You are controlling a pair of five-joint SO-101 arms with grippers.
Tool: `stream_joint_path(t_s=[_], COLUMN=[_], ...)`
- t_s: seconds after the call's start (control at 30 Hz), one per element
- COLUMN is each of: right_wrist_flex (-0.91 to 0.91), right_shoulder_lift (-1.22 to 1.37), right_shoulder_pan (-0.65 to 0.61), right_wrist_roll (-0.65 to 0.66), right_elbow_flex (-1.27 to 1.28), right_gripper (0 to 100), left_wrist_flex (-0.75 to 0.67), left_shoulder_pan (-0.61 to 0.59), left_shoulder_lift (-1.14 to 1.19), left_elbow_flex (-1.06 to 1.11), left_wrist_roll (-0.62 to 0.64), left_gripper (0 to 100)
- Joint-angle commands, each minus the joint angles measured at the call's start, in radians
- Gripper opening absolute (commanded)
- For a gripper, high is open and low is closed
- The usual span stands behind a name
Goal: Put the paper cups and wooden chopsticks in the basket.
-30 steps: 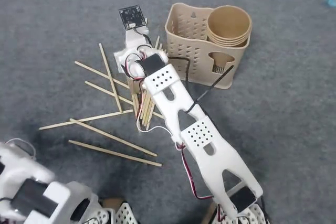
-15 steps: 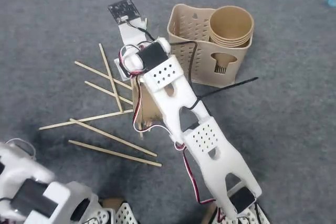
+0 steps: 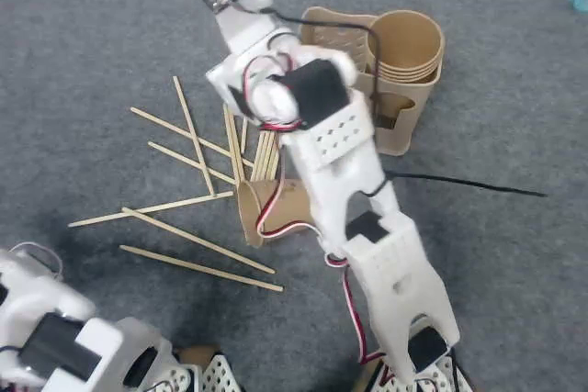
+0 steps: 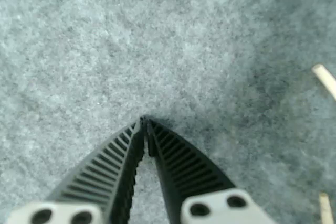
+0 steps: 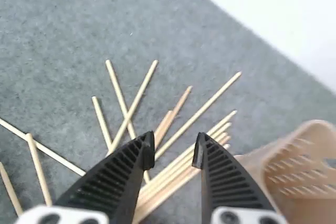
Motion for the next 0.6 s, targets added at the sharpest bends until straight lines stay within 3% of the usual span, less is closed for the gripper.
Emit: stream_joint_path(t_s=[0.0, 0.3, 0.57], right_wrist_flex=[0.048, -0.019, -0.188], right_shoulder_lift=[-0.206, -0.622, -0.825], right_shoulder_pan=[0.015, -0.025, -0.153], right_wrist_roll=[0.043, 0.152, 0.221], right_elbow_flex=[0.213, 1.175, 1.784], right_gripper=[13.9, 13.9, 14.2], left_wrist_flex=[0.008, 0.006, 0.006], left_shoulder_pan=[-0.006, -0.005, -0.006], left_shoulder_lift=[0.002, 0.002, 0.002], left_elbow_flex=[-0.038, -0.038, -0.038], left_wrist_roll=[0.011, 0.011, 0.011], left_gripper=[1, 1, 1])
